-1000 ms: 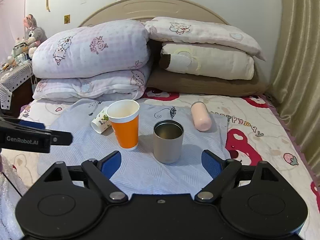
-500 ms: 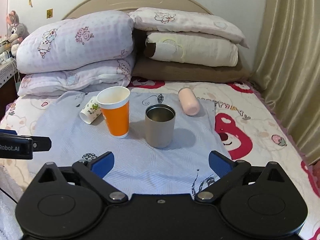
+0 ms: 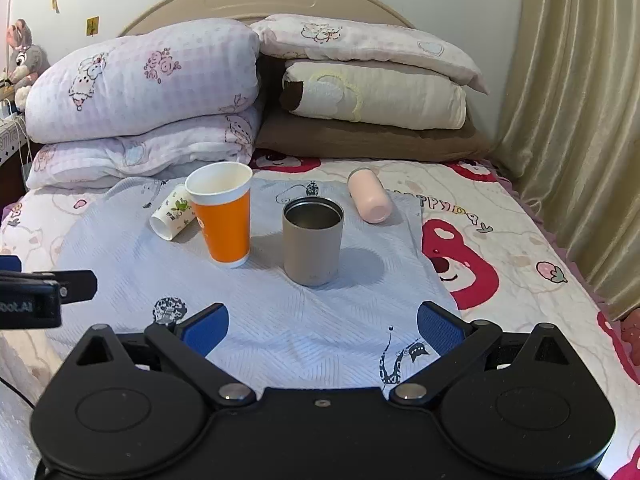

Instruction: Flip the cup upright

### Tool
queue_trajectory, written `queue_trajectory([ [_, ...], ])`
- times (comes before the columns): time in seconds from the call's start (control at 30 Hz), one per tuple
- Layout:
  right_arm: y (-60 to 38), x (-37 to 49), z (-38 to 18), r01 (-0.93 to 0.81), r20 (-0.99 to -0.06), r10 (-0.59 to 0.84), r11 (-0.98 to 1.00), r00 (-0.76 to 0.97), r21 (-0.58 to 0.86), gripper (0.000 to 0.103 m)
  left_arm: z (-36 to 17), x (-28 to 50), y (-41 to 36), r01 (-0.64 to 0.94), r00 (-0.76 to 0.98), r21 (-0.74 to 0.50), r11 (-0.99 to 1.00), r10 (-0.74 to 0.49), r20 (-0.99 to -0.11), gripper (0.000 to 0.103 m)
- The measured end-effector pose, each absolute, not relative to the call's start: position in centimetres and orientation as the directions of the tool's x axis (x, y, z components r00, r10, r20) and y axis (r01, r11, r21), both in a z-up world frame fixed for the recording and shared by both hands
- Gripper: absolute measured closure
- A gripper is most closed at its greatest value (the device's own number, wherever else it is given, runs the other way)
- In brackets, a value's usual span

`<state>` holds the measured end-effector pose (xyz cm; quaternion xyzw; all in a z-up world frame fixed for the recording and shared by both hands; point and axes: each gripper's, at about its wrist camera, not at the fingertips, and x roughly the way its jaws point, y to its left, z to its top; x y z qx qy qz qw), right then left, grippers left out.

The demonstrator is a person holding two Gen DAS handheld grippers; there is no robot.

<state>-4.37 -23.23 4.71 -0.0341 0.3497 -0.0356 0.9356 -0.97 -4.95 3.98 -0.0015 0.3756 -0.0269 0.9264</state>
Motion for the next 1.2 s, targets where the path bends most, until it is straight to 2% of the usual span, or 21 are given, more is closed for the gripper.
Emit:
queue_trajectory([
  [0.43,-22.8,-4.4,4.1,0.026,-0.647,-0.067,0.997,0.76,-0.073,0.001,2.7,-0.3,-3.3,-0.019,0.712,-0.068,0.998,-0.034,-0.701,0.002],
  [1.2,-22.9,-4.4,4.0,0.048,-0.641,-0.079,0.997,0.764,-0.065,0.001,2.4,0.4,-3.1,-0.025,0.678,-0.043,0.999,-0.014,-0.735,0.002],
])
